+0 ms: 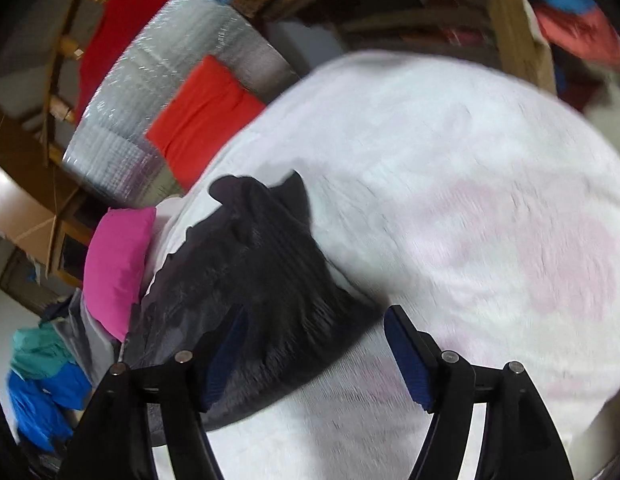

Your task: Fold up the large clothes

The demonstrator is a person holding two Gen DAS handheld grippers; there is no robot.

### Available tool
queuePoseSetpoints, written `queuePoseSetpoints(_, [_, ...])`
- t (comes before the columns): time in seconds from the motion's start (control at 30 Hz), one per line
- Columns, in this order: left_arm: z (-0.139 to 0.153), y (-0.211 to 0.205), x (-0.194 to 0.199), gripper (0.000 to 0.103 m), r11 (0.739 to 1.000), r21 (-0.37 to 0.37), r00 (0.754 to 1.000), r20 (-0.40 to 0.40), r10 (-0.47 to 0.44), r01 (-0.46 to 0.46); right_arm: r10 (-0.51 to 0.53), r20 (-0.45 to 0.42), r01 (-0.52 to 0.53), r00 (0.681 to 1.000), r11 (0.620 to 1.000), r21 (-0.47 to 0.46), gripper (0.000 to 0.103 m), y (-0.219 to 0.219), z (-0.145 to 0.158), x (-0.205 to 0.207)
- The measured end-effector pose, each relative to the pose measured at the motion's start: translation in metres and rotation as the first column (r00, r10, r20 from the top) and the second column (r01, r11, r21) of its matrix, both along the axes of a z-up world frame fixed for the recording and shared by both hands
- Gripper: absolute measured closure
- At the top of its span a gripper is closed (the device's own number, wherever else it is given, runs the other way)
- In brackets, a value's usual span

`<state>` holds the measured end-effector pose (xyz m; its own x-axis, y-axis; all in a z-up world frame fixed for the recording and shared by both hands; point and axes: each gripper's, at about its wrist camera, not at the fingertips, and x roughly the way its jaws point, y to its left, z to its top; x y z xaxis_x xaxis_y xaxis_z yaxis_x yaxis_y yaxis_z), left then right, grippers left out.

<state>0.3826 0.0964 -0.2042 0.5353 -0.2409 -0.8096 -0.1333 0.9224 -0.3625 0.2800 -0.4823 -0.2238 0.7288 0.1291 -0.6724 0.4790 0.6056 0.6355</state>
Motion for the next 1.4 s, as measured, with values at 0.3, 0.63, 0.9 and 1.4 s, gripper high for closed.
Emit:
queuePoseSetpoints(0.3, [-0.029, -0.019, -0.001, 0.025, 0.967, -0.252, 0.991, -0.112, -0.076, 0.046, 0.127, -0.038, -0.115, 0.991, 0.965, 0.236, 0.029, 0.031, -0.044, 0.034])
queuePoseSetpoints(0.63, [-0.039, -0.006, 0.022, 0.049, 0.932, -0.343, 0.993, -0.053, 0.104, -0.116, 0.042, 0.047, -0.047, 0.998, 0.993, 0.107, 0.063, 0.04, -0.028, 0.05])
queuePoseSetpoints(0.9, [-0.037, -0.03, 0.021, 0.047, 0.988, -0.147, 0.998, -0.048, 0.034, -0.04, 0.11, -0.066, -0.113, 0.992, 0.992, -0.049, 0.062, 0.058, -0.024, 0.059])
queuePoseSetpoints(1.4, [0.107, -0.091, -0.136, 0.014, 0.888, 0.46, 0.941, 0.311, -0.137, -0.023, 0.263, -0.051, -0.245, 0.963, 0.785, -0.569, 0.028, 0.18, 0.093, -0.067])
